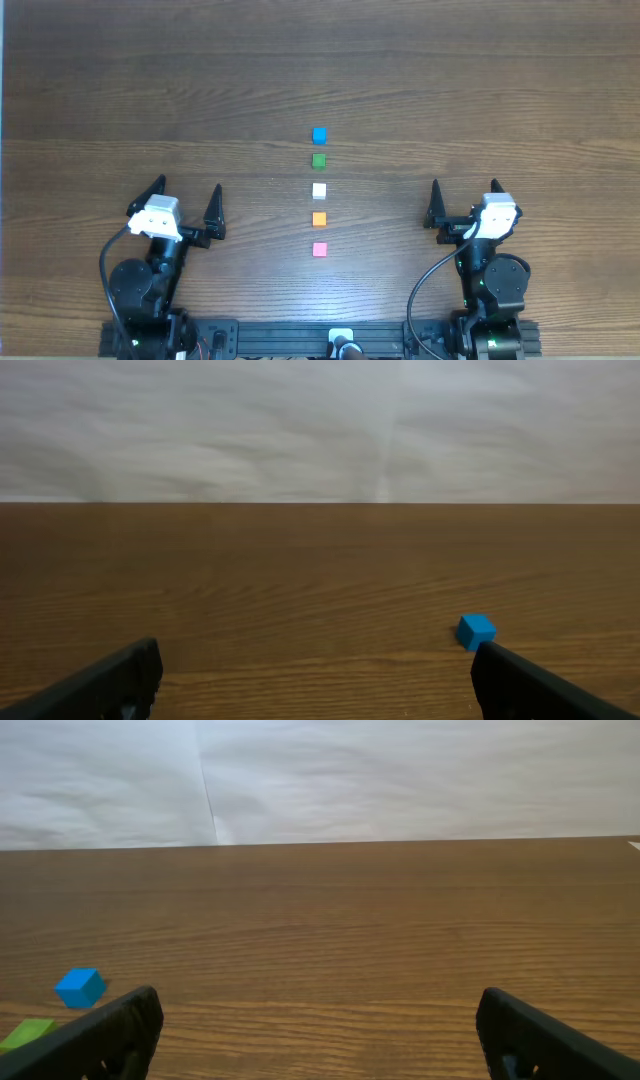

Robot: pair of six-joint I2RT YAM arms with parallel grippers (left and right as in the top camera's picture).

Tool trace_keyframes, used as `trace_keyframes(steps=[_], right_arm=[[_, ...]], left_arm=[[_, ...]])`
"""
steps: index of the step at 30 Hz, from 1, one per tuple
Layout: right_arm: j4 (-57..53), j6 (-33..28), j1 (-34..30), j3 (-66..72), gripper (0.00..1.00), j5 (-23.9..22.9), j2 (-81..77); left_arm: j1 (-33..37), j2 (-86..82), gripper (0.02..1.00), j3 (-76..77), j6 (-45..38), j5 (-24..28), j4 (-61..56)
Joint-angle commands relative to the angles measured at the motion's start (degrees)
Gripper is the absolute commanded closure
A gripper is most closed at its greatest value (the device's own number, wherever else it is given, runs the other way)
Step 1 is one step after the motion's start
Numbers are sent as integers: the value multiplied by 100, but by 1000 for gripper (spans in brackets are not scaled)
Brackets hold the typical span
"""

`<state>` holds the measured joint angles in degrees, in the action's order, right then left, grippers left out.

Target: Stack Cubes

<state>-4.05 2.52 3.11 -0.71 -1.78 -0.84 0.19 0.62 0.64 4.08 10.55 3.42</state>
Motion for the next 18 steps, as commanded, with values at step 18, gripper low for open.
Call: trace_keyframes(steps=[18], right_arm=[[-7,-46,35,42,7,68,57]], left_arm=[[-2594,4730,25,5287,2122,1709,2345]])
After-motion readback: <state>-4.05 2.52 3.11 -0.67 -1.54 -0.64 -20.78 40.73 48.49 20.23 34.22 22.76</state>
